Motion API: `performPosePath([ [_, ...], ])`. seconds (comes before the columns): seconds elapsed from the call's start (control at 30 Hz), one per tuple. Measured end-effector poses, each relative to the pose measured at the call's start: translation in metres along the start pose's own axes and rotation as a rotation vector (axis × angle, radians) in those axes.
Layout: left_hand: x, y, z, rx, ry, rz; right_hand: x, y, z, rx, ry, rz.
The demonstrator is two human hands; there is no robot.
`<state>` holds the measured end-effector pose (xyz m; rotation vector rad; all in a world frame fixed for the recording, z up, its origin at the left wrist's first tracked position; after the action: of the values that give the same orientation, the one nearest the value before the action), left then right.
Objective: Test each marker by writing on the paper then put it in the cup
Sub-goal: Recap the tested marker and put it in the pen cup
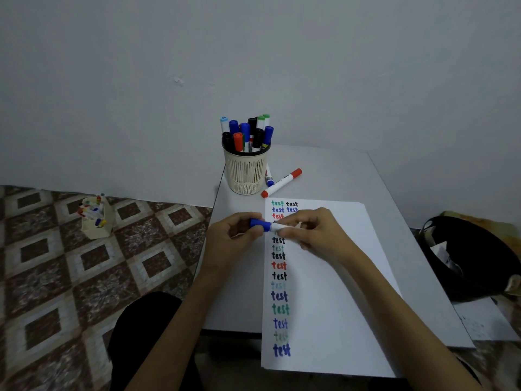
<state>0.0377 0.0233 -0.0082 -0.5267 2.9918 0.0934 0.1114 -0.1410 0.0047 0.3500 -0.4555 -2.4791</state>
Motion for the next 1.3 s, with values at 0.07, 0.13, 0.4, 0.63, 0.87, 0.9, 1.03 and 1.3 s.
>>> performPosePath([
  [0.07,-0.002,0.0,0.001,-0.041,-0.002,-0.008,-0.002,-0.002,0.002,0.045,-0.003,-0.022],
  [0.13,-0.001,0.0,-0.001,-0.075,-0.019,-0.019,-0.004,-0.003,0.006,0.052,-0.008,-0.033],
  [0.4,0.004,0.003,-0.014,-0.119,-0.134,-0.045,-0.016,-0.008,0.015,0.062,0.013,0.089],
  [0.63,0.005,-0.001,-0.014,-0.088,-0.166,-0.046,-0.008,-0.01,0.002,-0.02,0.008,0.128],
  [0.87,0.001,-0.007,-0.009,-0.079,-0.15,-0.023,-0.035,-0.005,0.027,0.792,0.147,0.239],
  [0.9,0.001,-0.008,-0.007,-0.106,-0.144,-0.025,-0.043,-0.002,0.032,0.85,0.167,0.209],
  [1.03,-0.001,-0.008,0.002,-0.262,-0.13,-0.022,-0.071,0.031,0.075,0.598,0.34,-0.214],
  [1.3,-0.001,-0.025,0.012,-0.589,-0.224,0.114,-0.101,0.038,0.148,0.145,0.676,-0.632],
])
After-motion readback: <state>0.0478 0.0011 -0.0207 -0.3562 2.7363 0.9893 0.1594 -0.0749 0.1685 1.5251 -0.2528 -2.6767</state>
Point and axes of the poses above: each hand's wrist, its own x-axis away from the middle knuckle, its own y-axis out of the back of the hand, z = x × y, the point moved 7 cm from there along -x, towards the middle knuckle, and after that the axes turned 7 degrees about y, right-handed, at the moved point
